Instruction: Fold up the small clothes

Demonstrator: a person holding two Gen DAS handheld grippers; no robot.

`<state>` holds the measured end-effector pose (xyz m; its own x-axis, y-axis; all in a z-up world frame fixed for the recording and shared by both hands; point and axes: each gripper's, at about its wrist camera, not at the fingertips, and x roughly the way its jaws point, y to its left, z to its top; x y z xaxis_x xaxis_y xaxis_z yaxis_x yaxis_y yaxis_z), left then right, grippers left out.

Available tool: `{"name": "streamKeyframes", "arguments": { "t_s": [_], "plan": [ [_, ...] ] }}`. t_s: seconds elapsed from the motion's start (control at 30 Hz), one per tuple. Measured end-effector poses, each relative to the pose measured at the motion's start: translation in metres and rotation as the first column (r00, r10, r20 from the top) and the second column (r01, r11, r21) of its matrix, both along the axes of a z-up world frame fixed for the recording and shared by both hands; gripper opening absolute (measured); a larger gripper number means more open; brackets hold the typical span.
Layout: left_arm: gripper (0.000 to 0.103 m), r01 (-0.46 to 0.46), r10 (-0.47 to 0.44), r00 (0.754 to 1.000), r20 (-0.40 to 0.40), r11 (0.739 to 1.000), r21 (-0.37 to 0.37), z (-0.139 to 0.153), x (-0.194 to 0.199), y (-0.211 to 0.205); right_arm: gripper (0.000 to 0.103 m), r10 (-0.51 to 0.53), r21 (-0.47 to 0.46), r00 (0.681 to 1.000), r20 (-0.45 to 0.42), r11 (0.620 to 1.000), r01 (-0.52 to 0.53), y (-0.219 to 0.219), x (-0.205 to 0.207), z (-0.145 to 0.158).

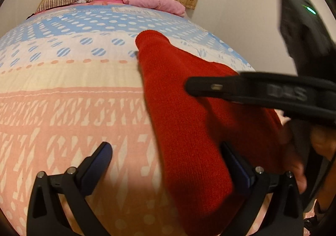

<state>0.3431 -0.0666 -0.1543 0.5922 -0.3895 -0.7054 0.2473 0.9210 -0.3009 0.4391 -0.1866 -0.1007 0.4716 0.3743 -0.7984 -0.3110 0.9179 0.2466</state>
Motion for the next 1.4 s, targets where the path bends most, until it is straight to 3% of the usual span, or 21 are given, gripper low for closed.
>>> {"name": "streamKeyframes", "arguments": {
  "t_s": [0.17,0.23,0.43,0.53,0.63,0.83,0.97,1.1,1.27,1.4],
  "plan": [
    [0.103,-0.011,0.012,1.0,0.026,0.998,-0.062,0.004,-0.005,0.01,0.046,-0.034,0.0,0.999,0.037,0.999,0.034,-0.036,-0.029,0.003],
    [0.103,-0.029,0.033,0.998,0.051,0.997,-0.077,0.008,-0.009,0.015,0.046,-0.03,0.046,0.999,0.039,0.999,0.028,-0.054,-0.039,-0.002],
    [0.103,-0.059,0.062,0.995,0.073,0.997,-0.049,0.01,-0.011,0.014,0.045,-0.024,0.1,0.989,0.149,0.995,0.009,-0.07,-0.065,-0.012],
    [0.103,-0.097,0.099,0.986,0.132,0.995,-0.02,0.019,-0.016,0.016,0.045,-0.047,0.156,0.987,0.151,0.987,0.023,-0.078,-0.063,-0.015],
    [0.103,-0.101,0.098,0.991,0.096,0.995,0.017,0.019,-0.004,0.01,0.04,-0.072,0.225,0.989,0.13,0.973,0.042,-0.091,-0.061,-0.017],
    [0.103,-0.013,0.007,0.998,0.059,0.995,0.1,0.007,0.003,-0.016,0.041,-0.055,0.251,0.989,0.137,0.968,0.019,-0.098,-0.064,-0.004],
    [0.103,-0.009,0.008,1.0,0.006,1.0,0.026,0.001,0.009,-0.008,0.052,-0.134,0.258,0.977,0.166,0.962,0.088,-0.126,-0.062,0.003],
    [0.103,-0.011,0.011,1.0,0.011,1.0,0.027,0.001,0.007,-0.01,0.061,-0.244,0.266,0.966,0.084,0.94,0.214,-0.15,-0.035,-0.009],
    [0.103,-0.009,0.009,1.0,0.007,1.0,0.02,0.001,0.006,-0.01,0.062,-0.248,0.339,0.967,-0.063,0.906,0.254,-0.157,0.001,-0.032],
    [0.103,-0.009,0.009,1.0,0.007,1.0,0.02,0.002,0.006,-0.01,0.066,-0.248,0.384,0.963,-0.109,0.883,0.271,-0.162,0.017,-0.044]
  ]
}}
